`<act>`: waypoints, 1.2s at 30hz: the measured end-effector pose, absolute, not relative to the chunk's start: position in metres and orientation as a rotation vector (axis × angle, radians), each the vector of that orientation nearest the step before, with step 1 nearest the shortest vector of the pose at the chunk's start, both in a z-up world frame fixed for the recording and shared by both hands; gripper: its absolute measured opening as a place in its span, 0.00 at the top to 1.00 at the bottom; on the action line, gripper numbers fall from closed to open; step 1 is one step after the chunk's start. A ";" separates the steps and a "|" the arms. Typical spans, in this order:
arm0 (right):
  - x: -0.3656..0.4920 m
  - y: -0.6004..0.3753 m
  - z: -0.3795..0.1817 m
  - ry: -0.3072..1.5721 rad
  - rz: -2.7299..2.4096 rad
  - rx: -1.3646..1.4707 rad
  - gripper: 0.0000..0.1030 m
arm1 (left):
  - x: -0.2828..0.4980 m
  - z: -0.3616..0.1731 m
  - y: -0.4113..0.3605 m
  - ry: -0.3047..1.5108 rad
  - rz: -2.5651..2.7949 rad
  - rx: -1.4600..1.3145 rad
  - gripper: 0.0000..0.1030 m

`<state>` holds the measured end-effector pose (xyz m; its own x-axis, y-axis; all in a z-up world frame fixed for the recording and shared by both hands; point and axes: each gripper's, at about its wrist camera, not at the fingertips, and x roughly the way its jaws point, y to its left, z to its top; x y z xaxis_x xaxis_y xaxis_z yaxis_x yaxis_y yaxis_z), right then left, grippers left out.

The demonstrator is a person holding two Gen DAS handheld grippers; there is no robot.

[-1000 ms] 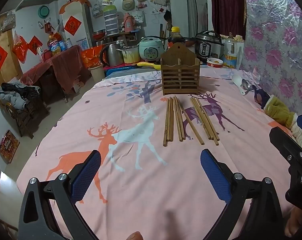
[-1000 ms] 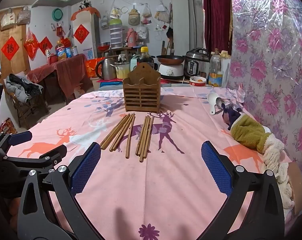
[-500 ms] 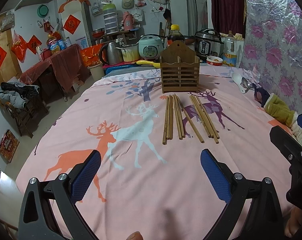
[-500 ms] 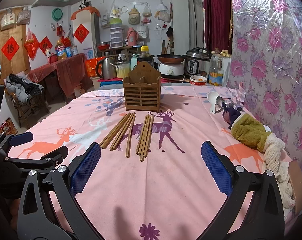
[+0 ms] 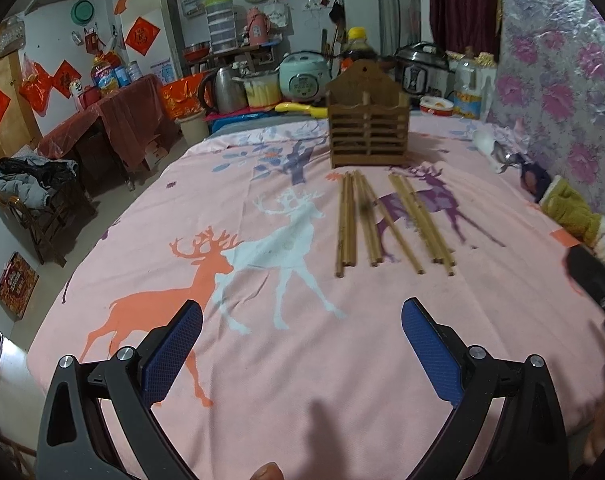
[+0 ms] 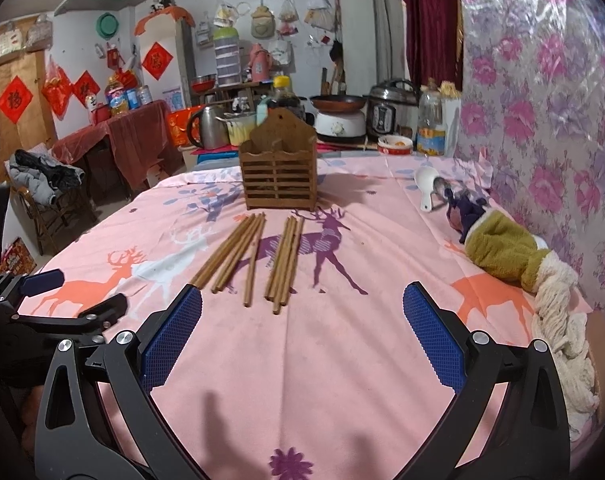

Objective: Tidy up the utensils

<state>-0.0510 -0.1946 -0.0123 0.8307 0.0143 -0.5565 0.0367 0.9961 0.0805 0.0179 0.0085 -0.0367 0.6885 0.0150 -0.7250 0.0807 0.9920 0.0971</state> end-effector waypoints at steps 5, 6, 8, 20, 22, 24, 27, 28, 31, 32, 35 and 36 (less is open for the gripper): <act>-0.020 -0.218 -0.043 0.701 -0.067 0.123 0.06 | 0.052 -0.064 0.032 0.919 0.004 0.077 0.05; -0.011 -0.221 -0.053 0.739 -0.068 0.134 0.06 | 0.058 -0.070 0.036 0.940 0.011 0.067 0.05; 0.003 -0.224 -0.067 0.795 -0.067 0.136 0.06 | 0.072 -0.083 0.041 0.989 0.021 0.053 0.05; 0.100 -0.251 -0.098 0.976 -0.071 0.123 0.06 | 0.148 -0.113 0.047 1.143 0.000 0.111 0.05; 0.113 -0.254 -0.105 1.008 -0.075 0.124 0.06 | 0.165 -0.117 0.050 1.165 0.011 0.114 0.05; 0.121 -0.257 -0.112 1.026 -0.088 0.110 0.06 | 0.178 -0.120 0.053 1.182 0.003 0.103 0.05; 0.127 -0.260 -0.124 1.040 -0.103 0.096 0.06 | 0.193 -0.123 0.059 1.189 -0.004 0.073 0.04; 0.127 -0.263 -0.126 1.045 -0.100 0.101 0.06 | 0.198 -0.124 0.061 1.186 -0.009 0.061 0.04; 0.129 -0.263 -0.129 1.043 -0.099 0.087 0.05 | 0.205 -0.127 0.065 1.163 -0.013 0.035 0.04; 0.130 -0.262 -0.129 1.048 -0.099 0.077 0.05 | 0.206 -0.127 0.064 1.151 -0.013 0.036 0.04; 0.130 -0.262 -0.130 1.051 -0.097 0.076 0.05 | 0.204 -0.128 0.064 1.117 -0.014 0.038 0.04; 0.130 -0.262 -0.130 1.051 -0.097 0.076 0.05 | 0.204 -0.128 0.064 1.113 -0.016 0.038 0.04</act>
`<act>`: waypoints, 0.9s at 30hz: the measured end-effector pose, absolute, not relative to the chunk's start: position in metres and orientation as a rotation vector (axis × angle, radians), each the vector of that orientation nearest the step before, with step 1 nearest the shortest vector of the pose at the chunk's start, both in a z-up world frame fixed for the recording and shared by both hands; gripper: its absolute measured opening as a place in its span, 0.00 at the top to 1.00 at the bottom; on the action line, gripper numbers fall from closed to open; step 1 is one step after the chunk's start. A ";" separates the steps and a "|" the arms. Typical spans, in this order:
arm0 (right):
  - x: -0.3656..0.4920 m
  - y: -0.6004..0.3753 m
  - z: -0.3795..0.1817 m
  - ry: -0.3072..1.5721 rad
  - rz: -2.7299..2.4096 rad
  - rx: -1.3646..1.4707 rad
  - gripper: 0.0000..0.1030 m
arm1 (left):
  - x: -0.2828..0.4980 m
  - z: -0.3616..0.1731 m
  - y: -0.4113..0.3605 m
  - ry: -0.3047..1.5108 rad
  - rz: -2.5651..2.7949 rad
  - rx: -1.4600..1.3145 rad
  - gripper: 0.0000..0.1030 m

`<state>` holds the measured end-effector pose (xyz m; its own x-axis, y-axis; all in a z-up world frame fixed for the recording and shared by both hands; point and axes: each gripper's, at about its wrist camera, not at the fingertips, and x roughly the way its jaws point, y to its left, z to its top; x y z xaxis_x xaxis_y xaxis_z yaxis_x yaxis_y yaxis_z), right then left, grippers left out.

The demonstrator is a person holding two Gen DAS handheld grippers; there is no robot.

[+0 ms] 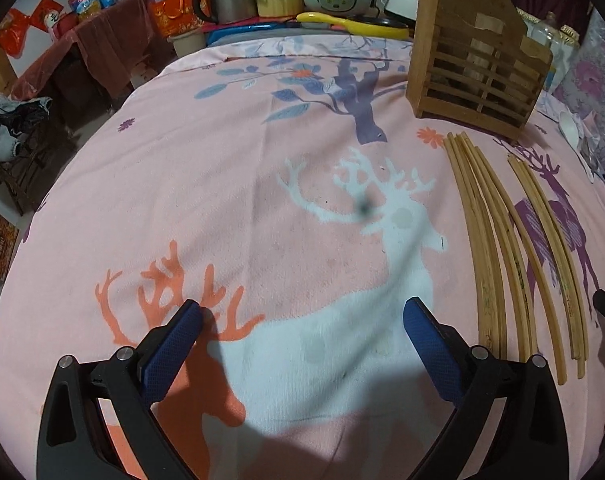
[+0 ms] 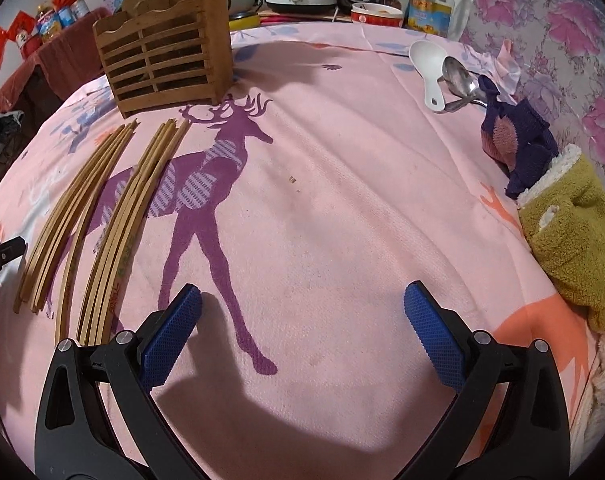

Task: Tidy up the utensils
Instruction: 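Move the left tool toward the chopsticks while the right tool approaches them too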

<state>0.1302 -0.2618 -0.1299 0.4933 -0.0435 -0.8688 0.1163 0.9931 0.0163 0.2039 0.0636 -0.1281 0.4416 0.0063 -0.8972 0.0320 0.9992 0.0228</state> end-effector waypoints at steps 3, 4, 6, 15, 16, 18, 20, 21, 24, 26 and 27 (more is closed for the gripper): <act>0.130 -0.262 -0.130 1.051 -0.097 0.075 0.05 | 0.202 -0.127 0.064 1.112 -0.036 0.047 0.04; 0.130 -0.263 -0.130 1.051 -0.095 0.075 0.05 | 0.199 -0.127 0.064 1.113 -0.044 0.053 0.04; 0.128 -0.262 -0.130 1.052 -0.093 0.071 0.05 | 0.190 -0.124 0.064 1.114 -0.063 0.066 0.05; 0.125 -0.261 -0.129 1.049 -0.076 0.070 0.05 | 0.143 -0.113 0.031 1.044 -0.305 0.200 0.05; 0.125 -0.262 -0.129 1.049 -0.076 0.068 0.05 | 0.140 -0.113 0.025 1.038 -0.323 0.230 0.05; 0.125 -0.263 -0.129 1.049 -0.075 0.072 0.05 | 0.136 -0.115 0.016 1.032 -0.349 0.278 0.05; 0.125 -0.262 -0.129 1.049 -0.076 0.070 0.05 | 0.136 -0.119 0.011 1.032 -0.342 0.317 0.04; 0.125 -0.262 -0.129 1.049 -0.076 0.071 0.05 | 0.137 -0.119 0.009 1.030 -0.336 0.320 0.04; 0.125 -0.262 -0.129 1.048 -0.076 0.071 0.05 | 0.146 -0.120 0.017 1.038 -0.299 0.290 0.04; 0.125 -0.262 -0.129 1.048 -0.076 0.071 0.05 | 0.157 -0.122 0.029 1.060 -0.255 0.227 0.04; 0.125 -0.262 -0.129 1.048 -0.076 0.071 0.05 | 0.161 -0.122 0.036 1.074 -0.239 0.190 0.04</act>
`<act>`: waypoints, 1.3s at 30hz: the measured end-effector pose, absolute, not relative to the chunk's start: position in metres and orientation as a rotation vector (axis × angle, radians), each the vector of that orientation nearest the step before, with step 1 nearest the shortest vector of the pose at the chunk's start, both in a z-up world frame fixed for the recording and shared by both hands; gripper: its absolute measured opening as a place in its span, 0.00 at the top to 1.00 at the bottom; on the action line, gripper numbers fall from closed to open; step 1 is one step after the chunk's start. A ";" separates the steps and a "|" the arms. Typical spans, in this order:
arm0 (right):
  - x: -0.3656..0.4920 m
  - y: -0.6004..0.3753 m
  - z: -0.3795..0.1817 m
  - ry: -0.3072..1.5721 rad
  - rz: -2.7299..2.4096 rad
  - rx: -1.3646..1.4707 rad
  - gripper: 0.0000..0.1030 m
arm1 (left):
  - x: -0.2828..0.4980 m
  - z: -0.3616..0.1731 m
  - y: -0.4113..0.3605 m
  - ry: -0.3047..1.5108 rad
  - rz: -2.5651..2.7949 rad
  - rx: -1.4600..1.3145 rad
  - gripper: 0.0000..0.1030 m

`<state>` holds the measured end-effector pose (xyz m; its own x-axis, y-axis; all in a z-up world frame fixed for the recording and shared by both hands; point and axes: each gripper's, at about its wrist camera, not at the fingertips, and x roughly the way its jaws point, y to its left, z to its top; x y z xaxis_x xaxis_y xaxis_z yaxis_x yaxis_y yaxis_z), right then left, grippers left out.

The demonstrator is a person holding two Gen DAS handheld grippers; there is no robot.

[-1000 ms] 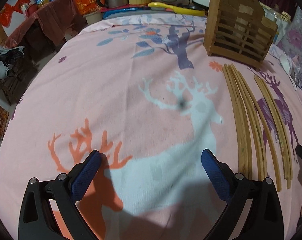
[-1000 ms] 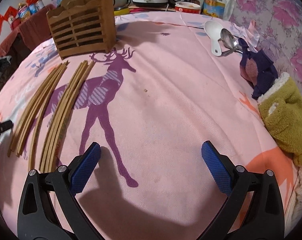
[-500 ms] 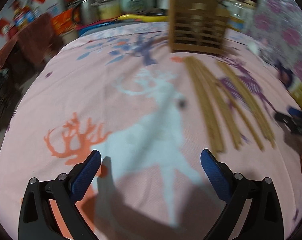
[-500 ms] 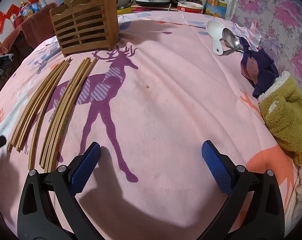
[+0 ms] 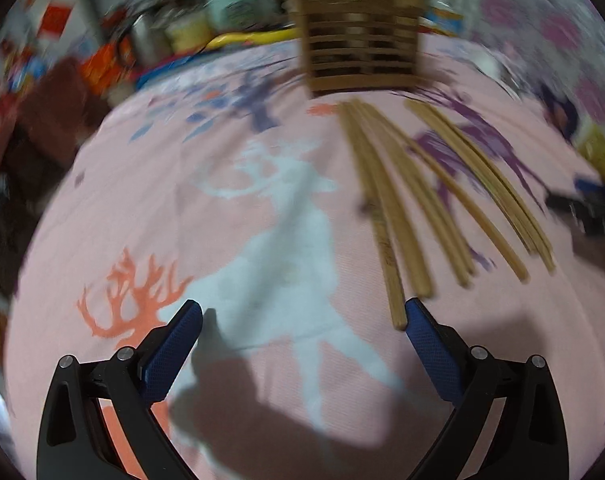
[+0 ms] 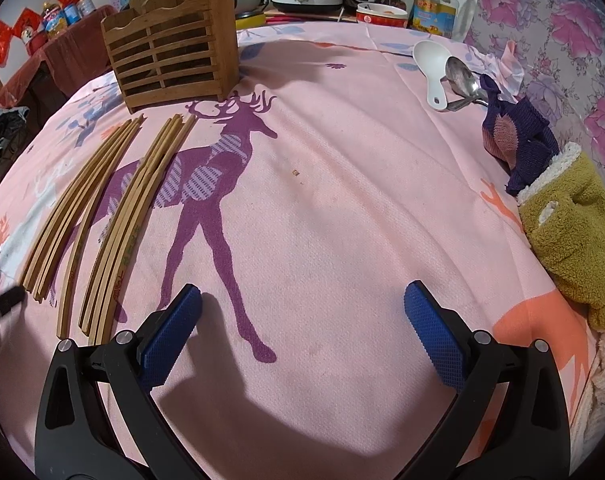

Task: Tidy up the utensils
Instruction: 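Move the left tool toward the chopsticks while the right tool approaches them too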

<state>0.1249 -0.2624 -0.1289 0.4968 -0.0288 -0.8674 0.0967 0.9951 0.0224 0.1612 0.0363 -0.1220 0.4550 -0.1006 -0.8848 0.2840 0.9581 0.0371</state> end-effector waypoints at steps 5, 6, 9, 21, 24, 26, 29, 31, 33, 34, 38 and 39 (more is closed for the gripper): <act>0.125 -0.262 -0.129 1.047 -0.078 0.073 0.05 | 0.176 -0.124 0.065 1.103 -0.154 0.055 0.05; 0.125 -0.263 -0.129 1.047 -0.077 0.073 0.05 | 0.176 -0.124 0.063 1.102 -0.150 0.067 0.05; 0.125 -0.263 -0.129 1.047 -0.077 0.074 0.05 | 0.175 -0.124 0.053 1.089 -0.148 0.125 0.05; 0.116 -0.254 -0.117 0.972 0.018 0.076 0.13 | 0.186 -0.128 0.050 1.097 -0.162 0.104 0.04; 0.109 -0.237 -0.113 0.959 0.095 0.038 0.24 | 0.185 -0.128 0.050 1.093 -0.163 0.104 0.04; 0.103 -0.223 -0.111 0.955 0.166 0.005 0.32 | 0.185 -0.128 0.050 1.092 -0.163 0.105 0.04; 0.096 -0.206 -0.109 0.950 0.235 -0.039 0.37 | 0.185 -0.128 0.050 1.092 -0.163 0.104 0.04; 0.092 -0.196 -0.110 0.958 0.269 -0.060 0.39 | 0.185 -0.128 0.050 1.092 -0.162 0.104 0.04; 0.090 -0.192 -0.109 0.957 0.266 -0.082 0.40 | 0.184 -0.128 0.050 1.092 -0.162 0.104 0.04; 0.089 -0.192 -0.110 0.958 0.262 -0.086 0.40 | 0.184 -0.128 0.050 1.092 -0.163 0.105 0.04; 0.090 -0.198 -0.113 0.979 0.253 -0.052 0.42 | 0.184 -0.128 0.050 1.092 -0.163 0.105 0.04; 0.091 -0.199 -0.114 0.980 0.256 -0.054 0.42 | 0.184 -0.128 0.051 1.092 -0.163 0.105 0.04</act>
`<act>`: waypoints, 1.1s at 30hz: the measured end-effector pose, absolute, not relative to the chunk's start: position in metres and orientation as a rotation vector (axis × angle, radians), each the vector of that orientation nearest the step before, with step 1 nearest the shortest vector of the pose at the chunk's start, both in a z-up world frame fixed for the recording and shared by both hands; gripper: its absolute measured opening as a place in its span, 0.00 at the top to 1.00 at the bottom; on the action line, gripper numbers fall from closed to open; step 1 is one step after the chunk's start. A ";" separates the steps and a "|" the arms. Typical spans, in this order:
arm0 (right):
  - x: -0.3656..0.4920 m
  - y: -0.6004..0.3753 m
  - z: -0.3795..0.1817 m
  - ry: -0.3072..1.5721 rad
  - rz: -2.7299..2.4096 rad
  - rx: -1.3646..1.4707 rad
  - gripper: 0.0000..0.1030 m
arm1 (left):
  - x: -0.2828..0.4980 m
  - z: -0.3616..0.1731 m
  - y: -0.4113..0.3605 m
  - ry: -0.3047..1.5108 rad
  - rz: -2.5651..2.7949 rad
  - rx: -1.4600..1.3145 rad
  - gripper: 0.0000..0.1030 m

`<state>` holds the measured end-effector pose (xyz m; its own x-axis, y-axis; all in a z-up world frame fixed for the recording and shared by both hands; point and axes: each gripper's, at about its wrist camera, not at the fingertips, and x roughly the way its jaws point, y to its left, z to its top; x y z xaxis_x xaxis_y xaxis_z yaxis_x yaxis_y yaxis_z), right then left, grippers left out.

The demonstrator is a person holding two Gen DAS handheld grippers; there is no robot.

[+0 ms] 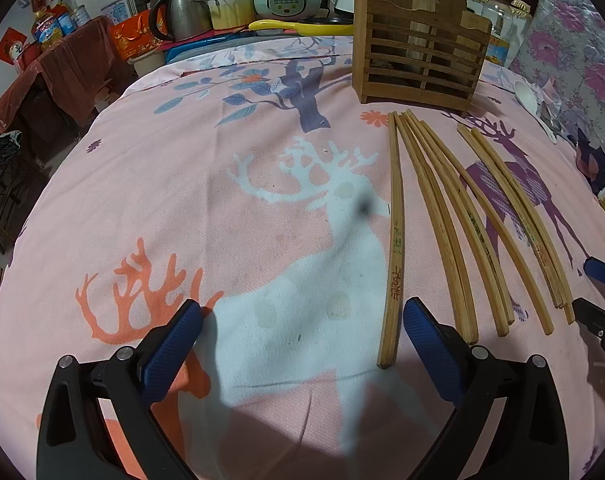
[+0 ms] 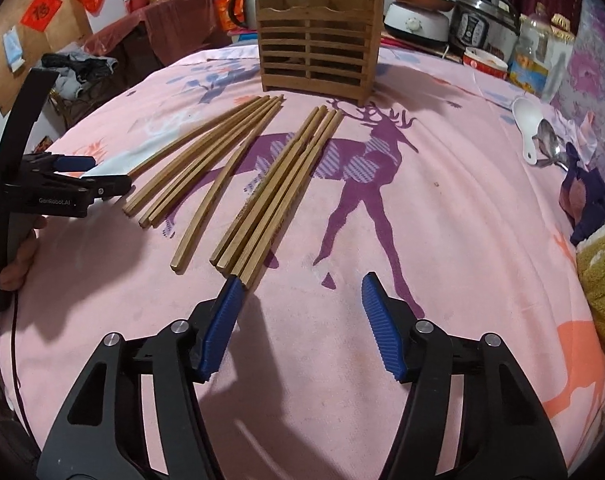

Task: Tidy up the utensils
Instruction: 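Move the left tool toward the chopsticks while the right tool approaches them too, then close the left tool on one bamboo chopstick while the right tool grasps another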

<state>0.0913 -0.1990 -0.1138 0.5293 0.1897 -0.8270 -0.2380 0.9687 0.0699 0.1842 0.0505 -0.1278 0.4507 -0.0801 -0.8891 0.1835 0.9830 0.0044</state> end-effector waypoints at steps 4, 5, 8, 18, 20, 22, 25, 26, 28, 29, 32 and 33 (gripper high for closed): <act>0.088 -0.187 -0.114 0.981 0.278 -0.112 0.42 | 0.184 -0.128 0.051 1.092 -0.163 0.105 0.04; 0.088 -0.186 -0.115 0.982 0.276 -0.116 0.43 | 0.184 -0.128 0.051 1.092 -0.163 0.105 0.04; 0.094 -0.198 -0.116 0.992 0.221 -0.062 0.49 | 0.184 -0.128 0.051 1.091 -0.164 0.106 0.04; 0.095 -0.207 -0.115 0.984 0.205 -0.010 0.64 | 0.183 -0.128 0.051 1.091 -0.163 0.109 0.04; 0.096 -0.210 -0.117 0.993 0.208 0.013 0.65 | 0.181 -0.126 0.050 1.089 -0.165 0.119 0.05; 0.096 -0.212 -0.117 0.994 0.209 0.018 0.65 | 0.176 -0.123 0.046 1.072 -0.181 0.148 0.05; 0.097 -0.211 -0.117 0.995 0.207 0.013 0.65 | 0.166 -0.118 0.034 1.025 -0.227 0.216 0.16; 0.097 -0.211 -0.117 0.995 0.207 0.014 0.65 | 0.164 -0.117 0.029 1.017 -0.240 0.239 0.23; 0.097 -0.211 -0.117 0.995 0.207 0.013 0.65 | 0.162 -0.118 0.025 1.017 -0.283 0.245 0.38; 0.097 -0.211 -0.117 0.995 0.207 0.012 0.65 | 0.162 -0.117 0.026 1.023 -0.310 0.223 0.49; 0.097 -0.211 -0.117 0.994 0.207 0.012 0.65 | 0.163 -0.118 0.028 1.033 -0.332 0.184 0.55; 0.097 -0.211 -0.117 0.994 0.208 0.013 0.65 | 0.164 -0.118 0.028 1.031 -0.332 0.181 0.57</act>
